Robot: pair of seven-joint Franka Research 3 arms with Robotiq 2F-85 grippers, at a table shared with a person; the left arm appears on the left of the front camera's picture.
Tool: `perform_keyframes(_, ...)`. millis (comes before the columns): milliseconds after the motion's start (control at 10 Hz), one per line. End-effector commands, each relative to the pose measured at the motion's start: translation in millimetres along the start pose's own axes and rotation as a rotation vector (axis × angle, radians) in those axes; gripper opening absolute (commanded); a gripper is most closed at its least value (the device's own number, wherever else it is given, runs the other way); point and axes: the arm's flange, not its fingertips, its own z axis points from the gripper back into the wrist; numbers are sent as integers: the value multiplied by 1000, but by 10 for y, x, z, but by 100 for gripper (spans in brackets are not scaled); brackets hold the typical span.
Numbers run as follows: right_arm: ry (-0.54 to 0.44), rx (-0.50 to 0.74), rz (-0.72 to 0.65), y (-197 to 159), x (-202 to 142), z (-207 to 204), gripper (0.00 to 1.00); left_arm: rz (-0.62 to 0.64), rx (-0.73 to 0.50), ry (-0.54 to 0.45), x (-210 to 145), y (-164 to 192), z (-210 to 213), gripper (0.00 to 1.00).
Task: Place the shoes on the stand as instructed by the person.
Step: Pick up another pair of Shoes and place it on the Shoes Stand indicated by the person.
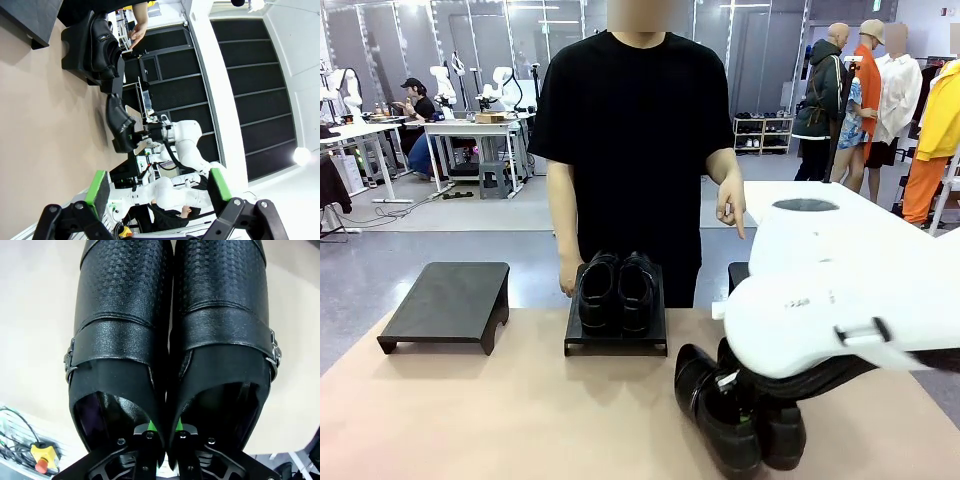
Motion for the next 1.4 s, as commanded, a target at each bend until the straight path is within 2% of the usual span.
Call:
perform_keyframes(0,-48,-10,62,-168,-116,419,1,-9,-16,1,-7,-7,11,100)
perform_keyframes(400,-148,48,33,-485,51,958,1,-9,-16,1,-7,-7,11,100)
perform_keyframes(600,-170,53,53,-528,56,1049,1,-9,-16,1,-7,-7,11,100)
perform_keyframes(800,-186,58,46,-524,65,1092,1,-9,-16,1,-7,-7,11,100)
perform_keyframes(900,-150,52,29,-511,51,995,1,-9,-16,1,-7,-7,11,100)
perform_keyframes(1300,-150,52,29,-511,51,995,1,-9,-16,1,-7,-7,11,100)
